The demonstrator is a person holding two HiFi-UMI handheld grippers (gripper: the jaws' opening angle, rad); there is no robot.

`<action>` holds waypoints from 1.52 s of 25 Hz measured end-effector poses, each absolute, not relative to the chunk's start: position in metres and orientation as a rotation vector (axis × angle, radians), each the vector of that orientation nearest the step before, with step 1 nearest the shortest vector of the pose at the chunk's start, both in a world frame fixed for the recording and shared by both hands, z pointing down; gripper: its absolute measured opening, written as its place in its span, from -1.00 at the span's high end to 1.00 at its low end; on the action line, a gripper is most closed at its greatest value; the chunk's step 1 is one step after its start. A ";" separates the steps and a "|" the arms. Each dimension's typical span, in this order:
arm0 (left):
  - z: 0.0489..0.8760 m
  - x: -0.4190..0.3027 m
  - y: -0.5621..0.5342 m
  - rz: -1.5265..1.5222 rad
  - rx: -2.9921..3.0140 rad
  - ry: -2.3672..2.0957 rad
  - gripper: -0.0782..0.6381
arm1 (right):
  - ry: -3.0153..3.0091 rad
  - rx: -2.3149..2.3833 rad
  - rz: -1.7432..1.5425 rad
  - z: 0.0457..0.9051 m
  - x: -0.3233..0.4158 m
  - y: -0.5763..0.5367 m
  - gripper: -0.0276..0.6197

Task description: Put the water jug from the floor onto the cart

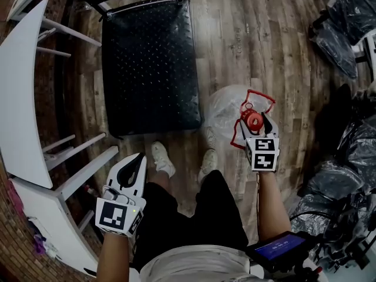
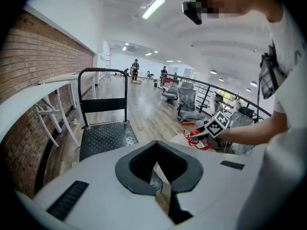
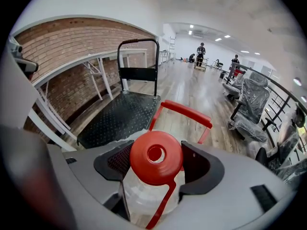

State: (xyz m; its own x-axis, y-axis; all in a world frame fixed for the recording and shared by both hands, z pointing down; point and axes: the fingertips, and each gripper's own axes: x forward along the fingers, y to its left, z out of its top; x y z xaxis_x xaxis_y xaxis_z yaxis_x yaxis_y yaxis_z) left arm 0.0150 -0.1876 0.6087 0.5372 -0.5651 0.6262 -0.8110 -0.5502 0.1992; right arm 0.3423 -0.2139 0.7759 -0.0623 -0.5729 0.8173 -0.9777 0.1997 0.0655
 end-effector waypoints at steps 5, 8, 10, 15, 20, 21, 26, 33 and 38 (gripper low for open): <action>0.584 0.002 -0.191 0.704 2.328 -1.195 0.78 | -1.755 1.457 0.638 0.711 0.339 -0.227 -0.06; 0.575 -0.015 -0.189 0.703 2.312 -1.219 0.78 | -1.773 1.445 0.610 0.675 0.323 -0.229 -0.06; 0.570 -0.027 -0.189 0.678 2.304 -1.246 0.78 | -1.793 1.433 0.589 0.654 0.310 -0.232 -0.06; 0.557 -0.062 -0.188 0.600 2.260 -1.320 0.78 | -1.866 1.380 0.549 0.615 0.263 -0.248 -0.06; 0.549 -0.104 -0.184 0.575 2.213 -1.394 0.78 | -1.946 1.276 0.524 0.608 0.201 -0.266 -0.06; 0.550 -0.112 -0.182 0.577 2.203 -1.402 0.78 | -1.958 1.256 0.522 0.610 0.188 -0.269 -0.06; 0.558 -0.145 -0.168 0.564 2.145 -1.410 0.78 | -1.995 1.160 0.514 0.631 0.126 -0.282 -0.06; 0.569 -0.174 -0.159 0.545 2.103 -1.408 0.78 | -1.979 1.052 0.530 0.674 0.065 -0.288 -0.06; 0.569 -0.193 -0.156 0.493 2.091 -1.402 0.78 | -1.952 1.032 0.529 0.692 0.042 -0.290 -0.06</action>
